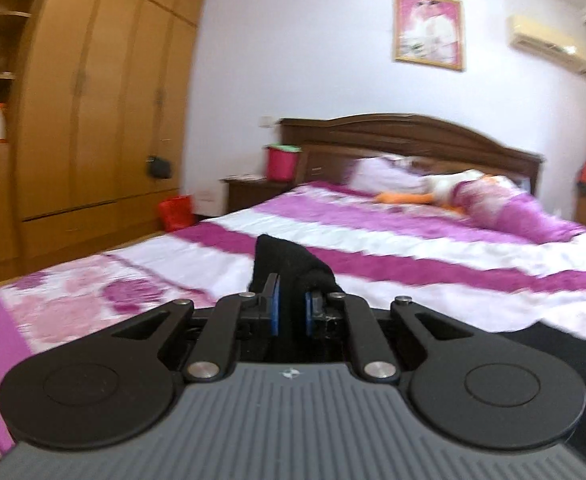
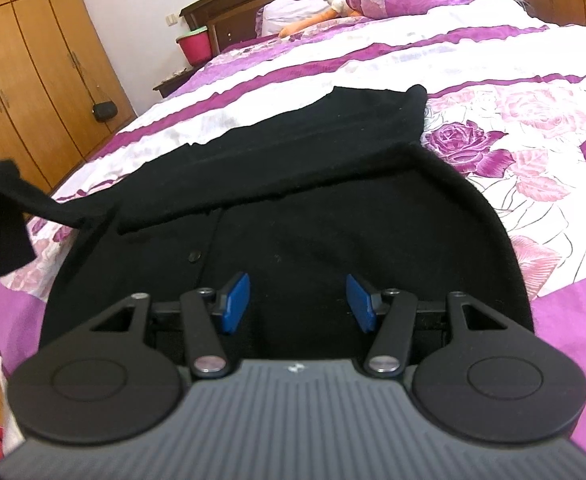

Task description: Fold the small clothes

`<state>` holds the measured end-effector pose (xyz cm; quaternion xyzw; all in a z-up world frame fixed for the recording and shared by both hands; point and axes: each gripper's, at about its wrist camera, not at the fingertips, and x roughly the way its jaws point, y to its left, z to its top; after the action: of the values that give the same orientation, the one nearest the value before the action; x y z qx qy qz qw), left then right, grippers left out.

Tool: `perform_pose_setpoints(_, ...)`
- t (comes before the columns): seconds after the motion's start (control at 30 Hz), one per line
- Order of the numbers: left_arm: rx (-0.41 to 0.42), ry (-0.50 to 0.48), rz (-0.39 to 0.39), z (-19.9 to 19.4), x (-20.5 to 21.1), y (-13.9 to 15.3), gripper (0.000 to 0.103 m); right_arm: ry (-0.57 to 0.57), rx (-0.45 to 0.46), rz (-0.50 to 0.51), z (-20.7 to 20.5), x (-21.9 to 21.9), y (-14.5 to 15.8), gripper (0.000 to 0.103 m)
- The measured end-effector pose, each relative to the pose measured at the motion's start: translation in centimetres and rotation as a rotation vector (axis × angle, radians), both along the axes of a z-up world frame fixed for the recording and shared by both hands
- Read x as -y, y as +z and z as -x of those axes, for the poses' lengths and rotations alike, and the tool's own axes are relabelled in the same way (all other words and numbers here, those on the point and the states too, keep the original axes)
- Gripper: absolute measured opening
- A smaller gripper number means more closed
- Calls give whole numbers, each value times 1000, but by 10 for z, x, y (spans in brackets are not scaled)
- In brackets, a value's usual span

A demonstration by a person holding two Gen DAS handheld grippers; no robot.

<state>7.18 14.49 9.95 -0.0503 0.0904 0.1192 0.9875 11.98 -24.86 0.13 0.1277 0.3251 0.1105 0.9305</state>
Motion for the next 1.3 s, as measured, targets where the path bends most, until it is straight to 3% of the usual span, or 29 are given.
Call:
perform_pose_setpoints(0.17, -14, -138, -26, -21, 57, 3, 13, -6, 14, -7, 5, 5, 3, 56)
perform_pose_setpoints(0.37, -117, -256, -26, -50, 116, -26, 13, -25, 20, -17, 9, 12, 3, 56)
perform_pose_setpoints(0.67, -285, -354, 14, -82, 134, -93, 15, -55, 5, -32, 9, 24, -2, 56)
perform_pose_setpoints(0.8, -354, -372, 47, -82, 130, -107, 36, -57, -4, -32, 7, 24, -5, 56)
perform_pose_setpoints(0.93, -357, -372, 49, -68, 126, -106, 57, -55, -2, -29, 6, 23, -5, 56)
perform_pose_setpoints(1.1, -355, -382, 45, -44, 113, -95, 64, -42, 7, -23, 6, 17, -1, 56)
perform_pose_setpoints(1.3, -355, -326, 19, -11, 90, -86, 65, 8, 31, -6, 5, 2, 9, 56)
